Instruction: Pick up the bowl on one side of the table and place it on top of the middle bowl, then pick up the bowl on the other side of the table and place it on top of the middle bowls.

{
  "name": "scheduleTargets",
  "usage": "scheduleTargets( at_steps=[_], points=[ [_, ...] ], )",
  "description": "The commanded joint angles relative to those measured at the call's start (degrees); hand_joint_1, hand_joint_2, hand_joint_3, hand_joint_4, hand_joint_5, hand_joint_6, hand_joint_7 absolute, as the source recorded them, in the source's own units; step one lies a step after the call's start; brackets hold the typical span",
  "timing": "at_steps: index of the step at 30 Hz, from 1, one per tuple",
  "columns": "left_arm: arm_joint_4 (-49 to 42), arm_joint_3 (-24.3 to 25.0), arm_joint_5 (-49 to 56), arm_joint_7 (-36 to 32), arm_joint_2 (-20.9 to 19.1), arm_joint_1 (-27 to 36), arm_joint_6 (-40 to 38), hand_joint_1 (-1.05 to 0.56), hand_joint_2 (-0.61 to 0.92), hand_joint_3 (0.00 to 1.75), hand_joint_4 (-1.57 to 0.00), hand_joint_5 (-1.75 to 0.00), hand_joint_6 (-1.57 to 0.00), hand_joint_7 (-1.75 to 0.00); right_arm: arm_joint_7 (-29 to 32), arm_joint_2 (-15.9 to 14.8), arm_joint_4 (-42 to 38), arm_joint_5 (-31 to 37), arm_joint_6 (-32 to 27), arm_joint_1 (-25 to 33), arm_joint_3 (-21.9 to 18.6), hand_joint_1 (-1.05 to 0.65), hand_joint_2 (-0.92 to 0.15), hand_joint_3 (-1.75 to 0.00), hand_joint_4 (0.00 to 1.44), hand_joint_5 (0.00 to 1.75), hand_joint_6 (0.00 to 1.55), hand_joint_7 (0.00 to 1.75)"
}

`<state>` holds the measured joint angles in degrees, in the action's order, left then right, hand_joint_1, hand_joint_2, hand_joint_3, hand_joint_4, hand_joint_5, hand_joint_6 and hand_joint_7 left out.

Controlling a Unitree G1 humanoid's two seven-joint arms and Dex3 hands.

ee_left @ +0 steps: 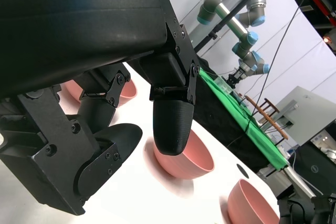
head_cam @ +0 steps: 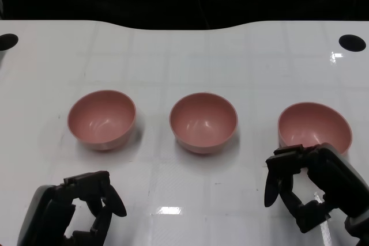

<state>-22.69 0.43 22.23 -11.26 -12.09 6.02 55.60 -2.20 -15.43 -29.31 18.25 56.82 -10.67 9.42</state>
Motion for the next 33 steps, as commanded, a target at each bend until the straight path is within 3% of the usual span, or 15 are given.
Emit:
scheduleTargets(
  at_steps=[1, 20, 26, 33],
  points=[
    [0.2, 0.4, -0.1, -0.4, -1.1, 0.3, 0.1, -0.05, 0.21, 1.59, -0.89, -1.64, -0.91, -1.30, -0.2, -0.5, 0.8, -0.7, -0.2, 0.0, -0.3, 0.43, 0.01, -1.72, 1.05, 1.68, 1.08, 1.18],
    [0.4, 0.8, 0.5, -1.1, -0.8, 0.4, -0.2, -0.06, 0.23, 1.55, -0.88, -1.59, -0.91, -1.28, -0.8, -0.6, 0.7, -1.6, 0.0, 0.1, -0.2, 0.39, 0.00, -1.71, 1.03, 1.69, 1.07, 1.18],
    [1.0, 0.6, -1.2, 0.3, -0.9, 0.4, -3.1, -0.08, 0.36, 1.28, -0.77, -1.59, -0.87, -0.98, -0.5, -0.3, 1.5, -0.9, 0.2, 0.5, -0.3, 0.39, 0.00, -1.72, 1.04, 1.68, 1.07, 1.18],
    [6.7, 0.2, -4.6, 4.5, -1.2, 1.6, -10.3, -0.09, 0.41, 1.09, -0.70, -1.22, -0.82, -0.65, -0.9, -0.3, 2.5, -1.4, -0.3, 0.9, -0.2, 0.39, 0.01, -1.75, 1.04, 1.68, 1.07, 1.19]
  ],
)
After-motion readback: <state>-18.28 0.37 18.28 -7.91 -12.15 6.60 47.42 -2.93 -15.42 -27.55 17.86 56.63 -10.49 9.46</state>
